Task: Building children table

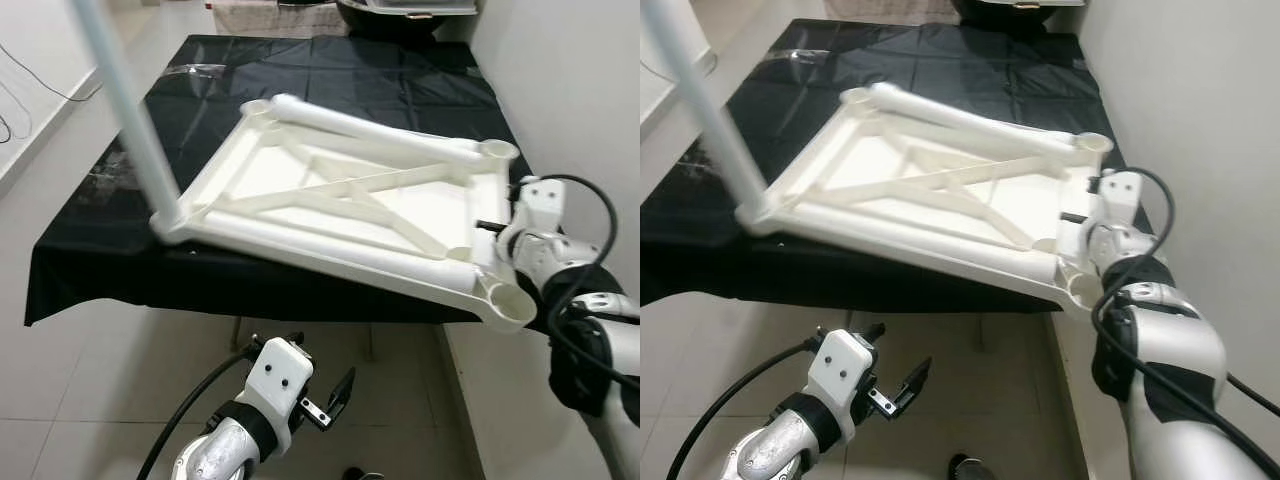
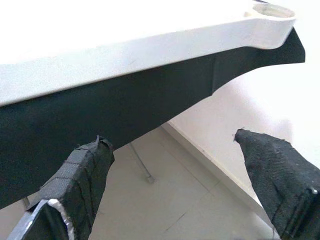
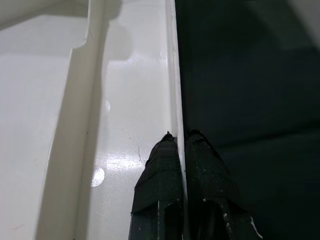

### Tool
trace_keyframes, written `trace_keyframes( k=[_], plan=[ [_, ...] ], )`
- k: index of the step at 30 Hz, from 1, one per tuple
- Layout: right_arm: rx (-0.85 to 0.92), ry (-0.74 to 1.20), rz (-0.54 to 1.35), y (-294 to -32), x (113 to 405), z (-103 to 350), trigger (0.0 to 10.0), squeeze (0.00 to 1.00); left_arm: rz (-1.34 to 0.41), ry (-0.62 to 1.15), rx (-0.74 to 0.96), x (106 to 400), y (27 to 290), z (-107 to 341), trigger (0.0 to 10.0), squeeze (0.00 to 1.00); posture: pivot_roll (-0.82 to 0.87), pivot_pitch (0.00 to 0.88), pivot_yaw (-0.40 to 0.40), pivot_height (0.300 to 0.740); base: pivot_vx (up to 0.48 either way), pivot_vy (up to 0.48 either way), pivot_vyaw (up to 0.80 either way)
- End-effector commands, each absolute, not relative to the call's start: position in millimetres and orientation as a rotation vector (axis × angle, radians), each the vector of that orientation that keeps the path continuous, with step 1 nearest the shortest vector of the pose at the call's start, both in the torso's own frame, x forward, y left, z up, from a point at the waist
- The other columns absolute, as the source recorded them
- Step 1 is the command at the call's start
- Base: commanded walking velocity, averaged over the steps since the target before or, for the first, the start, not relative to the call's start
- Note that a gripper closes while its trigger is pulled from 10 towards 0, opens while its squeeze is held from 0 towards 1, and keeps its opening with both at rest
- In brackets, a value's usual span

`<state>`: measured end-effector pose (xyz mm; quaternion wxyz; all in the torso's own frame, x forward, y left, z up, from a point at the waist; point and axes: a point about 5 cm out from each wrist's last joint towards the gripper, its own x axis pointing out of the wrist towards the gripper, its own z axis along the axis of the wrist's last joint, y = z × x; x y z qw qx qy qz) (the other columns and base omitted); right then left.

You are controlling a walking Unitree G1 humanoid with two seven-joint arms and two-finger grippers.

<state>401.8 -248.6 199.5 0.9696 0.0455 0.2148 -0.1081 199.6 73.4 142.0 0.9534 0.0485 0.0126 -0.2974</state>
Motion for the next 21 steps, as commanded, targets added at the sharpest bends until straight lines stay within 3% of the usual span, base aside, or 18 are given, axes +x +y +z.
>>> trace_keyframes(
  k=[1,14,21],
  plan=[
    [0.103,0.533,-0.115,-227,400,179,0.0,0.0,-0.612,0.05,0.097,197,73,139,10.0,0.0,0.09,0.24,-0.027,0.74,0.0,0.0,0.0],
    [0.352,0.485,-0.408,-221,404,188,0.0,0.0,-0.608,0.04,0.096,199,71,140,10.0,0.0,0.08,0.232,-0.036,0.74,0.0,0.0,0.0],
    [0.505,0.437,-0.369,-190,414,204,0.0,0.0,-0.608,0.04,0.098,199,70,140,10.0,0.0,0.08,0.224,-0.04,0.74,0.0,0.0,0.0]
  ],
)
